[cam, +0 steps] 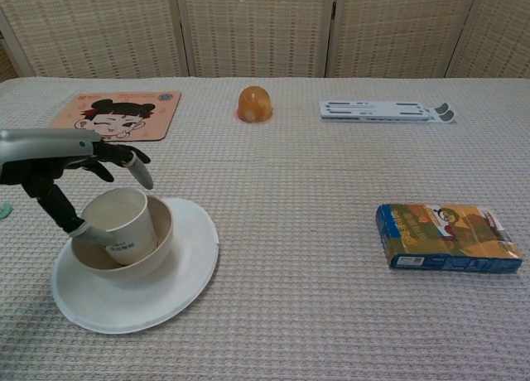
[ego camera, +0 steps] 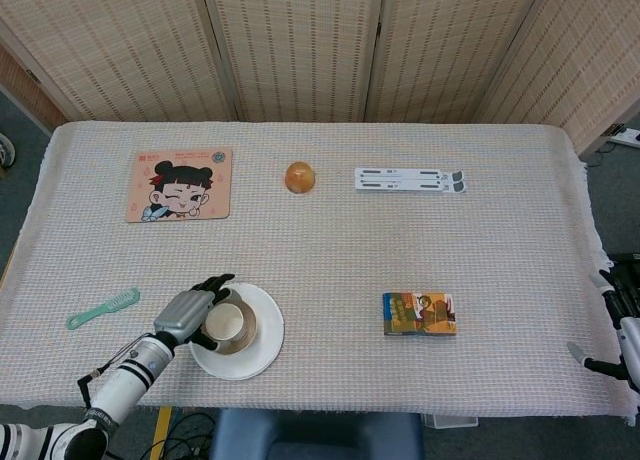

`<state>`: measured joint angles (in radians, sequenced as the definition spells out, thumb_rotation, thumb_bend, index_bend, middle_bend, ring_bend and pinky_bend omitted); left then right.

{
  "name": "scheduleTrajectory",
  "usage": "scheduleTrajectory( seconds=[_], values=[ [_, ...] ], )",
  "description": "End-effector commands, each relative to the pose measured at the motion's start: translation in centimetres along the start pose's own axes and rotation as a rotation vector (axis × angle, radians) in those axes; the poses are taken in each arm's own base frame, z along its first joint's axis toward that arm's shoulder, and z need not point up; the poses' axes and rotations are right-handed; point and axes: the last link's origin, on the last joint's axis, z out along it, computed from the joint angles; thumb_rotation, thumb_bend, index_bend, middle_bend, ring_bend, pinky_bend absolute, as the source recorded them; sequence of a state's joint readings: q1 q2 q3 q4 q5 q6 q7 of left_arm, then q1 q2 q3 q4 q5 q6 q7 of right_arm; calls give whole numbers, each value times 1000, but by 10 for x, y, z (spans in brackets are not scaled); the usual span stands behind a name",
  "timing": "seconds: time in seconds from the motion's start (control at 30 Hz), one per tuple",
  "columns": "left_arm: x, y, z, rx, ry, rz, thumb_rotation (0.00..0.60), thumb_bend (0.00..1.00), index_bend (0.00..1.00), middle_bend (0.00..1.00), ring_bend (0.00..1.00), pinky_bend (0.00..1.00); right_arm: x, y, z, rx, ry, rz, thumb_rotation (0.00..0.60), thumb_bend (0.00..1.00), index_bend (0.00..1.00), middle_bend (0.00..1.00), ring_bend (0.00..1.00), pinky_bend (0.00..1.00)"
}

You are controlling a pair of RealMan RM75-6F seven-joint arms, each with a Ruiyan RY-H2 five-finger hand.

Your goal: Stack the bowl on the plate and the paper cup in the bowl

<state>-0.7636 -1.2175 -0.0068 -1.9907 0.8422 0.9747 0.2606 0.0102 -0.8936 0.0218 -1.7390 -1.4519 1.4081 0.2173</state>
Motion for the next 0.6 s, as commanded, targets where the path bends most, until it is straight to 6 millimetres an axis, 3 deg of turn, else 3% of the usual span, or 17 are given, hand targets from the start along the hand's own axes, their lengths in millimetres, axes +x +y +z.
scheduleTrajectory(
  seconds=[0.03, 0.3, 0.6],
  values=[
    [-2, -1, 0, 0, 2, -5, 600, 209, 258, 68, 0, 159, 0, 0, 0, 1, -1, 0, 600, 220, 1, 0, 0, 0],
    [2, 0, -10, -7, 23, -5, 600, 201, 222, 68, 0, 159, 0, 0, 0, -1, 2, -1, 600, 221, 1, 0, 0, 0],
    [7, 15, -42, -32, 50, 25, 600, 201, 210, 68, 0, 159, 3, 1, -2, -1, 17, 6, 600, 220, 1, 0, 0, 0]
  ],
)
